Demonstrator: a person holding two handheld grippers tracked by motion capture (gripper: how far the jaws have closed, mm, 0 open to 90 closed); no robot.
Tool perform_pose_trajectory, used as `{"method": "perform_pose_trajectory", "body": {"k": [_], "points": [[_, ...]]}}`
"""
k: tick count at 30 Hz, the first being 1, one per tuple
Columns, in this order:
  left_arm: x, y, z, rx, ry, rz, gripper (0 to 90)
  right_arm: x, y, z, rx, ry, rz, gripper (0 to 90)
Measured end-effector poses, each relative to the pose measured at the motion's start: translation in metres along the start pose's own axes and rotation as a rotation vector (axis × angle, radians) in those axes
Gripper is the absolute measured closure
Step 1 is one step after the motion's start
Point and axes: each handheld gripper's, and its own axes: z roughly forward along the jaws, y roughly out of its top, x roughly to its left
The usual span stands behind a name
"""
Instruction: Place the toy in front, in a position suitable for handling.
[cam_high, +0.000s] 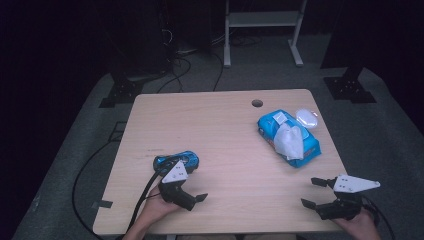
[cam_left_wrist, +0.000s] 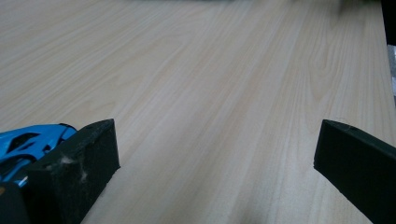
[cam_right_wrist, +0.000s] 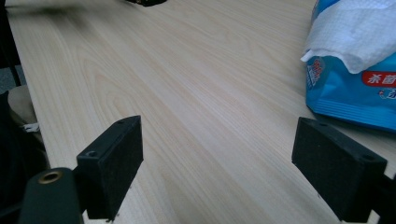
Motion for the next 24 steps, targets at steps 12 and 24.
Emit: {"method": "perform_pose_trajectory", "body": {"k": [12,24], "points": [[0.023,0.013,-0.016,-0.009,0.051,0.033,0.0,0.003,0.002,0.005,0.013,-0.006,-0.001,15.8],[0.057,0.022,-0.037,-0.027,0.117,0.016,0.0,-0.002,0.003,0.016,0.040,0.015,0.016,15.7]]}}
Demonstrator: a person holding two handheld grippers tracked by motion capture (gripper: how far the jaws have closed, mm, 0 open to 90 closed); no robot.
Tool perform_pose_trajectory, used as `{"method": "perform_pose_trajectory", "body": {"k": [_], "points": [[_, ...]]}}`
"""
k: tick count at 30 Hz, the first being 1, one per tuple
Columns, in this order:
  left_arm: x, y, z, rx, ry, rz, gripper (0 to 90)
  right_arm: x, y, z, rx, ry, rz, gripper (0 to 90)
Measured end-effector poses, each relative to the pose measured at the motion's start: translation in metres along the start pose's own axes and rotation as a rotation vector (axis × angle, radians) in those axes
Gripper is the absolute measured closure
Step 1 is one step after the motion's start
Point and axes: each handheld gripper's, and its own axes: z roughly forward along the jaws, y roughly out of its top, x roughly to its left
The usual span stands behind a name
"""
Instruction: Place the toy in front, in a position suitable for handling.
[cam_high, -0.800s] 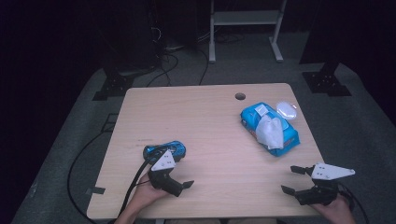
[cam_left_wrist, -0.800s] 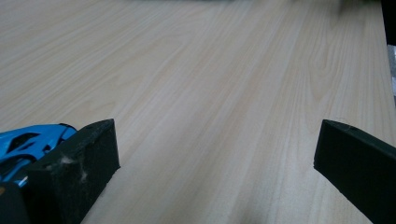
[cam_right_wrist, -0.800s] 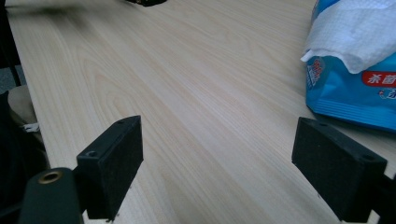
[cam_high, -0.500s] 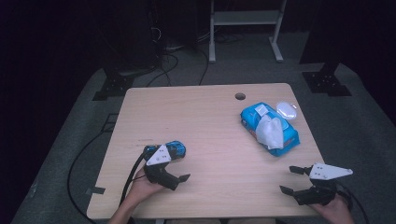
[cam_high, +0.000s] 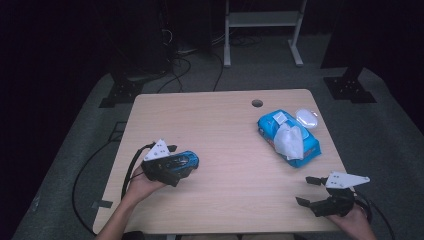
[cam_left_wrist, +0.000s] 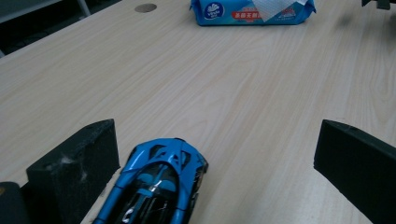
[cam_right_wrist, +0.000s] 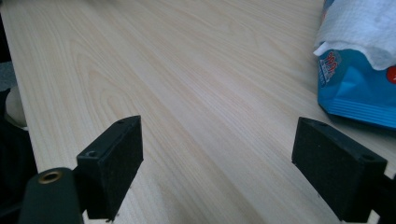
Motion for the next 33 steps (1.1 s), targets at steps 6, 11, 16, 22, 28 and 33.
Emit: {"method": "perform_pose_trajectory", "body": {"k": [6,11,16,22,28,33], "points": [[0.012,-0.002,-0.005,-0.009,-0.004,-0.011,0.0,0.001,-0.001,0.000,0.004,-0.002,0.000,15.8],[0.020,-0.007,-0.008,0.021,0.011,-0.004,0.0,0.003,0.001,0.000,0.001,-0.001,-0.005,15.8],[0.029,-0.017,-0.011,0.057,0.027,-0.018,0.0,0.002,0.003,0.004,0.006,0.008,-0.020,15.8],[0.035,-0.026,-0.006,0.130,0.017,-0.015,0.0,0.004,0.007,0.010,0.013,0.028,-0.041,15.8],[0.040,-0.028,0.006,0.203,-0.001,0.026,0.0,0.005,0.009,0.014,0.016,0.041,-0.052,15.8],[0.047,-0.028,0.016,0.265,-0.034,0.044,0.0,0.006,0.009,0.017,0.033,0.049,-0.059,15.8]]}}
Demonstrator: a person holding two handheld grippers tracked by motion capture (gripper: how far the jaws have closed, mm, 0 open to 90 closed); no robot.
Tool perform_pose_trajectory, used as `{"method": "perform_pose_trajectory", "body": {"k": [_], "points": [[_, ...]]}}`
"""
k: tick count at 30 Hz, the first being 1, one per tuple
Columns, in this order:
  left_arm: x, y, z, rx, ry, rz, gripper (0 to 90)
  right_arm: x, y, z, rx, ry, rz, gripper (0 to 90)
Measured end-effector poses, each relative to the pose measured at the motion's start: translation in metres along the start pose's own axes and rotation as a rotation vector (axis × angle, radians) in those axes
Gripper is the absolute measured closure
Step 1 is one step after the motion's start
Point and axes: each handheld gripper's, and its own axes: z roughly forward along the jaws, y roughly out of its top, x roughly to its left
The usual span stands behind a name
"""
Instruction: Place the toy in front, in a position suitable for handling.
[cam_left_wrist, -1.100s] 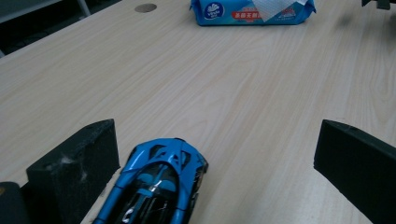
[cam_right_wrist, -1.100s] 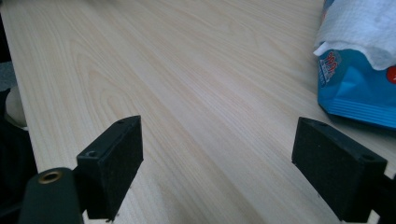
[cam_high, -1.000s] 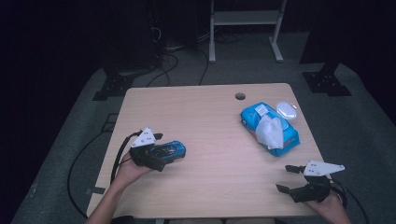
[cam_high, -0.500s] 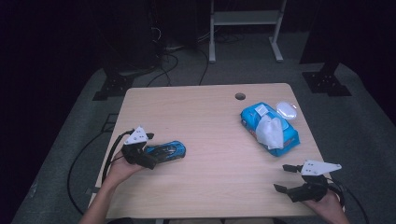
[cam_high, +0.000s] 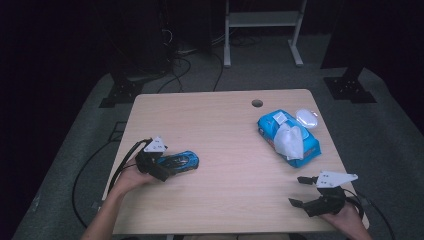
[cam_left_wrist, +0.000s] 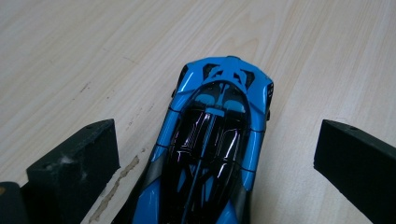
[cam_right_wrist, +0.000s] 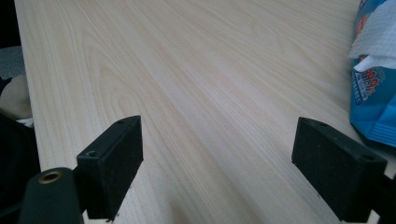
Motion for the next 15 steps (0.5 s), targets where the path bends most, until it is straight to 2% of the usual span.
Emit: {"method": "perform_pose_trajectory", "body": {"k": [4,9,15], "points": [[0.002,0.001,0.003,0.015,-0.001,0.025,0.0,0.000,0.000,0.000,0.001,-0.001,0.001,15.8],[0.005,0.001,0.013,0.064,-0.026,0.039,0.0,0.001,-0.001,0.001,0.007,-0.009,0.004,15.8],[0.008,0.002,0.020,0.091,-0.043,0.050,0.0,0.001,-0.001,0.003,0.015,-0.011,0.007,15.8]]}}
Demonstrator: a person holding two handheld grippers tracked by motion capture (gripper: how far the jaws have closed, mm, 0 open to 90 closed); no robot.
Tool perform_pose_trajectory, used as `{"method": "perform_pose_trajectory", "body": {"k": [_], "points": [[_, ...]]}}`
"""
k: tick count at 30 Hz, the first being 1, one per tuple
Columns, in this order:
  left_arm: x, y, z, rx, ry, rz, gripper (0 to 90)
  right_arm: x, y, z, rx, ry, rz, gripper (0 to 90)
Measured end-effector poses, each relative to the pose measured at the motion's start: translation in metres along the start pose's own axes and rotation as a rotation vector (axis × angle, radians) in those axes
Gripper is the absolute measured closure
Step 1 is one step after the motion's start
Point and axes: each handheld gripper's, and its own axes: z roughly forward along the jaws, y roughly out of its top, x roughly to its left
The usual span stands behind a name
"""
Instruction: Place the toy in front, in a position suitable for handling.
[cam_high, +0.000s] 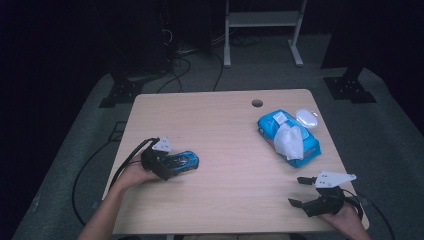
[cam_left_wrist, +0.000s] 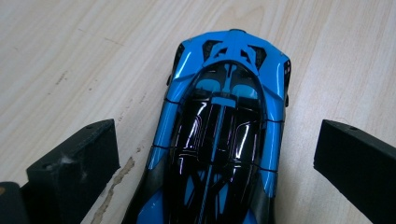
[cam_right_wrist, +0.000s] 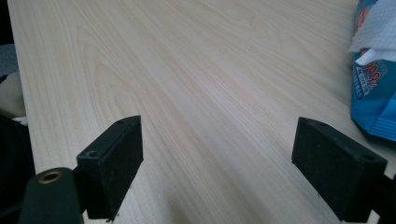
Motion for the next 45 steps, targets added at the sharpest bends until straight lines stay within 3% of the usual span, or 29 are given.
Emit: {"method": "perform_pose_trajectory", "body": {"k": [2,11,18,22,27,29,30,34,39,45], "points": [[0.002,-0.002,0.001,-0.002,-0.010,0.013,4.5,0.000,-0.001,0.001,0.007,0.000,0.005,15.8],[0.005,-0.004,0.007,0.010,-0.038,0.008,5.7,-0.001,-0.002,0.002,0.016,0.000,0.009,15.8],[0.008,-0.007,0.011,0.021,-0.067,0.012,12.0,-0.001,-0.001,0.004,0.018,0.006,0.007,15.8],[0.008,-0.007,0.012,0.021,-0.052,0.023,12.8,-0.001,-0.001,0.005,0.022,0.010,0.005,15.8],[0.010,-0.007,0.014,0.024,-0.063,0.019,13.3,-0.001,-0.001,0.004,0.025,0.009,0.005,15.8],[0.011,-0.003,0.015,0.057,-0.082,0.005,13.3,-0.001,-0.001,0.004,0.024,0.009,0.006,15.8],[0.010,0.002,0.017,0.073,-0.075,0.029,13.4,-0.001,-0.001,0.005,0.027,0.011,0.005,15.8],[0.010,0.008,0.019,0.098,-0.091,0.035,14.2,0.000,-0.001,0.005,0.024,0.011,0.002,15.8],[0.010,0.010,0.019,0.101,-0.108,0.038,23.5,0.001,-0.002,0.002,0.018,0.010,0.000,15.8],[0.011,0.011,0.018,0.108,-0.108,0.037,24.5,0.001,-0.001,0.002,0.014,0.009,-0.005,15.8]]}}
